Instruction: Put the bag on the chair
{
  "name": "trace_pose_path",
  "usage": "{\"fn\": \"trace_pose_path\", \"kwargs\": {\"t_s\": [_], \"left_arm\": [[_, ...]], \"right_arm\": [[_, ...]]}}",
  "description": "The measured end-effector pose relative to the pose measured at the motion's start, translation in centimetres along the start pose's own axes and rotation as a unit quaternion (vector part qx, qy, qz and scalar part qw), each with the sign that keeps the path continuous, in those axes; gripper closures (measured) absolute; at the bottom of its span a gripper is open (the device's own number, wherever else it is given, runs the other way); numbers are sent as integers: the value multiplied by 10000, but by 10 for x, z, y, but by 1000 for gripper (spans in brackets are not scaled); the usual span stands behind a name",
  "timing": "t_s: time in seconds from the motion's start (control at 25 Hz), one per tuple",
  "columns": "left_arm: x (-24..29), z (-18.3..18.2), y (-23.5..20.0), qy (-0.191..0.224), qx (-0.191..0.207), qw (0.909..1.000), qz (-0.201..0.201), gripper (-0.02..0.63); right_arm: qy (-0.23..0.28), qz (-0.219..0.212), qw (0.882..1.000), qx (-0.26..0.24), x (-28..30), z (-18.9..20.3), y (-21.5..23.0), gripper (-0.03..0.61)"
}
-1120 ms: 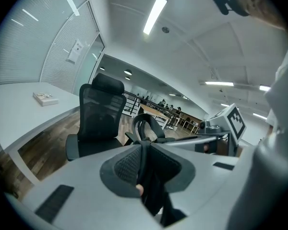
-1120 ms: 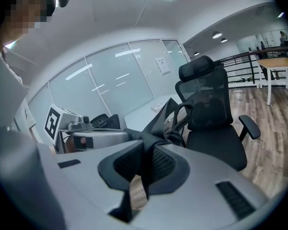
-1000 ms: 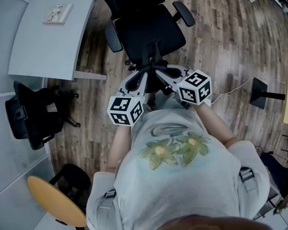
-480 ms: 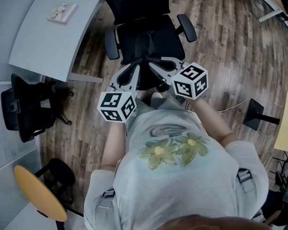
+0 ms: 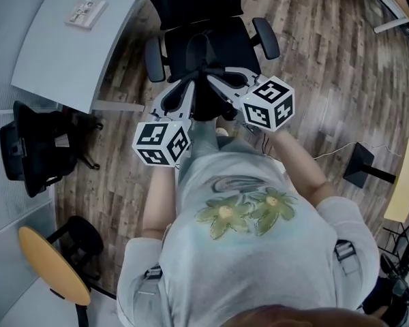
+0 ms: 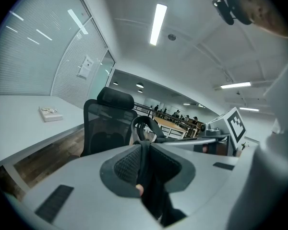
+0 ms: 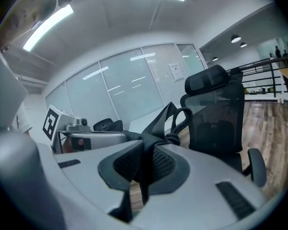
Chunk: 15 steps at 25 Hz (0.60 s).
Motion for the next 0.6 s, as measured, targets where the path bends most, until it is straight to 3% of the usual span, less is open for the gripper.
{"fn": "trace_pose_path", "kwargs": {"t_s": [0.6], "left_arm": [[58, -3, -33, -258, -209, 9994, -16, 543]], "right_arm": [[-258, 36, 9994, 235, 36, -10, 56, 541]]}}
Point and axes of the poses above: the fingertips, and each gripper's own axes: x forward along the fingers, y to its right, z out of its underside, the point moved 8 cm from there along -x, backward along the fingers, and after that the axes turned 5 degrees about y, right-handed, at the moved point
